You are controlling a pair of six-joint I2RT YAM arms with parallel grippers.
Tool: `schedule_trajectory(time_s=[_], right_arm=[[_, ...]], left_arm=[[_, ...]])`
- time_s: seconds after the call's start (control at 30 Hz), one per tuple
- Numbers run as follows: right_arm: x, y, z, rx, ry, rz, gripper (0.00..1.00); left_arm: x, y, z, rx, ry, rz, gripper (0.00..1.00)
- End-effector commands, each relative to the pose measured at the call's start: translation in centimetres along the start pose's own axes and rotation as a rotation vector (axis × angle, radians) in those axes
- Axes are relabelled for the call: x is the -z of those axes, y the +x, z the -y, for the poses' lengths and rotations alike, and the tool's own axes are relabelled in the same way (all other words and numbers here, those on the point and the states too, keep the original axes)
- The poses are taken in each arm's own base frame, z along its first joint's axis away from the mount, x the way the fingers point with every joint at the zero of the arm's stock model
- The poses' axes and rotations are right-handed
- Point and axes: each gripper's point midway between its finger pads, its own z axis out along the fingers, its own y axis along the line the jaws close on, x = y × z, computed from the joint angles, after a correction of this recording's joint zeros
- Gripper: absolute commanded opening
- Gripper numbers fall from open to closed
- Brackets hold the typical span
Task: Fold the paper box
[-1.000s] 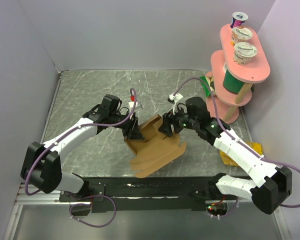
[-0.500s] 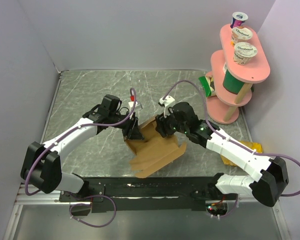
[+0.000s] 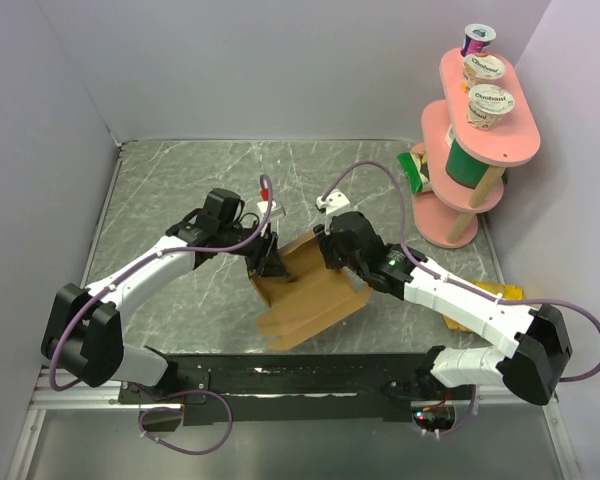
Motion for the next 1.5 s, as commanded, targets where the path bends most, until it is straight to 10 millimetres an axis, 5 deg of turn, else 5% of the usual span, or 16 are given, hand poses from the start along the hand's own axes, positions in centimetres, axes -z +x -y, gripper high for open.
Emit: schedule_trajectory(time_s=[0.0,0.2,0.47,0.5,0.8,0.93,1.27,1.47], right_arm=[[0.0,-1.0,2.0,-0.019,0.130,0.033,0.35],[-0.7,-0.3,3.0,-0.054,0.211,0.032,0.14],[-1.0,0.1,3.9,-0.061,0.274,0.037,0.08],[-1.1,0.0,3.8,-0.066,0.275,0.041,0.00],[-2.3,0.1,2.6,-0.096,0.210,0.103,0.01],[-2.5,0.6,2.3,-0.071,0.194,0.095,0.27],[-0.9,1.5,2.4,-0.063,0.150,0.095,0.68],[0.6,0.6,1.3,-0.053,0.053,0.126,0.72]], left_arm=[[0.0,-0.8,0.1,-0.012,0.002,0.028,0.52],[-0.3,-0.8,0.0,-0.017,-0.006,0.027,0.52],[-0.7,-0.6,0.3,-0.022,0.008,0.017,0.53],[-0.9,-0.6,0.4,-0.024,0.013,0.015,0.52],[-1.9,0.4,0.1,0.031,0.003,-0.029,0.52],[-2.0,0.4,-0.8,0.054,-0.043,-0.038,0.52],[-2.2,0.9,-3.1,0.124,-0.129,-0.062,0.54],[-2.0,1.4,-5.0,0.190,-0.196,-0.066,0.53]])
